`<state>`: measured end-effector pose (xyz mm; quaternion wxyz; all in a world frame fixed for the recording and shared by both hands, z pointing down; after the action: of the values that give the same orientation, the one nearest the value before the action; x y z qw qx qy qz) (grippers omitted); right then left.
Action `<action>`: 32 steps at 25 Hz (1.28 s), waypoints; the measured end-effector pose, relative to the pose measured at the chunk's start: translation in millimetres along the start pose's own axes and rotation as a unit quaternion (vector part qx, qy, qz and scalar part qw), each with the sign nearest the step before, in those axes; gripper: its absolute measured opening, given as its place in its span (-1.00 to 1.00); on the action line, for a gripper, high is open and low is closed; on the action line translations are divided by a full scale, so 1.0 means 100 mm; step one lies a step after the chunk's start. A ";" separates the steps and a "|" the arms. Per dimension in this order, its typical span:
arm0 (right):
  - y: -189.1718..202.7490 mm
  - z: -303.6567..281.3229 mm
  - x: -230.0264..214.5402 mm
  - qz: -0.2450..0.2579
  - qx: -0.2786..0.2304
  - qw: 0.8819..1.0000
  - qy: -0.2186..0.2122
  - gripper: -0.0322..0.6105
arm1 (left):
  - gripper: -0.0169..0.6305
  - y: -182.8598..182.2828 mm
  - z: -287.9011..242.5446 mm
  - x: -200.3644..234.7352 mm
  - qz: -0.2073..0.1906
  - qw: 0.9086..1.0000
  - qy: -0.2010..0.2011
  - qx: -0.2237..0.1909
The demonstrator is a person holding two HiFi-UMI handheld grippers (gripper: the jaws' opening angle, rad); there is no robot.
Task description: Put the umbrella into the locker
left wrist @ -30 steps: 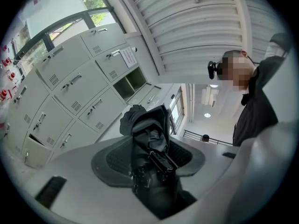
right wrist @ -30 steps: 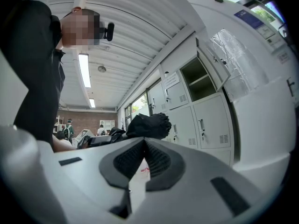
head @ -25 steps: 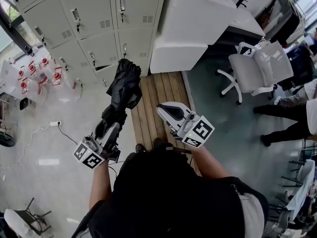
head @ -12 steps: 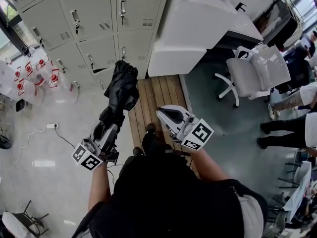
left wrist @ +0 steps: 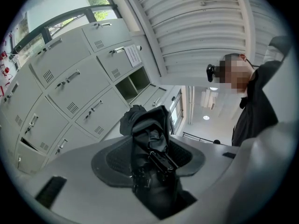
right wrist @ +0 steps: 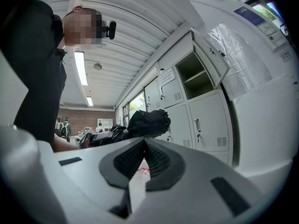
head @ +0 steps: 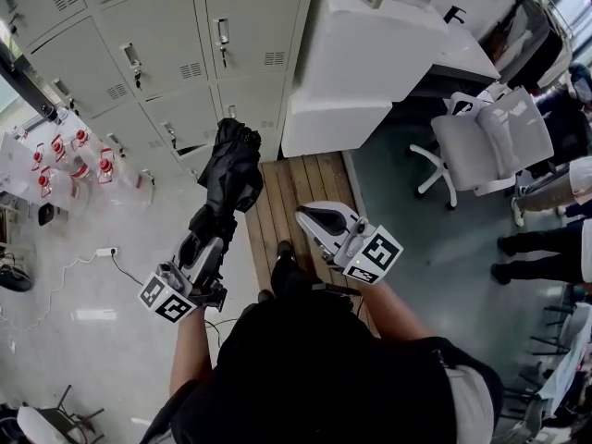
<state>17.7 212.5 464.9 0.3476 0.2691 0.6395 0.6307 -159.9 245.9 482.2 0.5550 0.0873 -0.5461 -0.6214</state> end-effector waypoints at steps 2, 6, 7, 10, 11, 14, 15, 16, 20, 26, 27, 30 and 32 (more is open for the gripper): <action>-0.02 -0.09 -0.17 0.000 -0.002 1.000 -0.001 -0.86 | -0.27 -0.03 -0.15 0.12 -0.001 1.000 0.000 0.003; -0.08 -0.30 -0.50 -0.001 -0.005 1.000 -0.005 -0.86 | -0.27 -0.10 -0.43 0.36 -0.002 1.000 -0.003 0.003; -0.10 -0.35 -0.58 -0.001 -0.007 1.000 -0.007 -0.86 | -0.27 -0.13 -0.49 0.42 -0.002 1.000 -0.004 0.003; -0.18 -0.49 -0.80 -0.001 -0.013 1.000 -0.015 -0.86 | -0.27 -0.21 -0.70 0.57 -0.005 1.000 -0.006 -0.001; -0.21 -0.54 -0.87 0.000 -0.014 1.000 -0.018 -0.86 | -0.27 -0.23 -0.76 0.61 -0.007 1.000 -0.007 -0.003; -0.28 -0.65 -1.08 0.004 -0.016 1.000 -0.025 -0.86 | -0.27 -0.32 -0.94 0.73 -0.015 1.000 -0.011 -0.009; -0.30 -0.69 -1.16 0.003 -0.017 1.000 -0.026 -0.86 | -0.27 -0.35 -1.00 0.78 -0.017 1.000 -0.013 -0.011; -0.32 -0.72 -1.24 0.001 -0.019 0.999 -0.027 -0.86 | -0.27 -0.37 -1.07 0.82 -0.020 1.000 -0.015 -0.013; -0.41 -0.84 -1.51 -0.008 -0.022 0.999 -0.035 -0.86 | -0.27 -0.47 -1.29 0.98 -0.026 0.999 -0.027 -0.020; -0.46 -0.99 -1.79 -0.012 -0.031 0.998 -0.049 -0.86 | -0.27 -0.57 -1.49 1.17 -0.040 0.998 -0.040 -0.027; -0.46 -1.02 -1.82 -0.013 -0.032 0.998 -0.050 -0.86 | -0.27 -0.57 -1.51 1.20 -0.041 0.998 -0.042 -0.027; -0.46 -1.11 -1.92 -0.013 -0.032 0.998 -0.054 -0.86 | -0.27 -0.61 -1.56 1.29 -0.043 0.998 -0.045 -0.026; -0.47 -1.17 -1.96 -0.013 -0.031 0.998 -0.056 -0.86 | -0.27 -0.64 -1.59 1.34 -0.045 0.998 -0.046 -0.025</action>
<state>51.3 -16.3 434.8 0.3989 0.2852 0.6028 0.6294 -133.8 33.9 437.3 0.5025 0.0691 -0.5513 -0.6625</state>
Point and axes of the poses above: the fingertips, and each gripper's own axes: z backward along the fingers, x to its left, y out of its underside, the point moved 1 cm from there along z, backward along the fingers, and after that the axes turned 14 degrees about y, right-handed, at the moved point
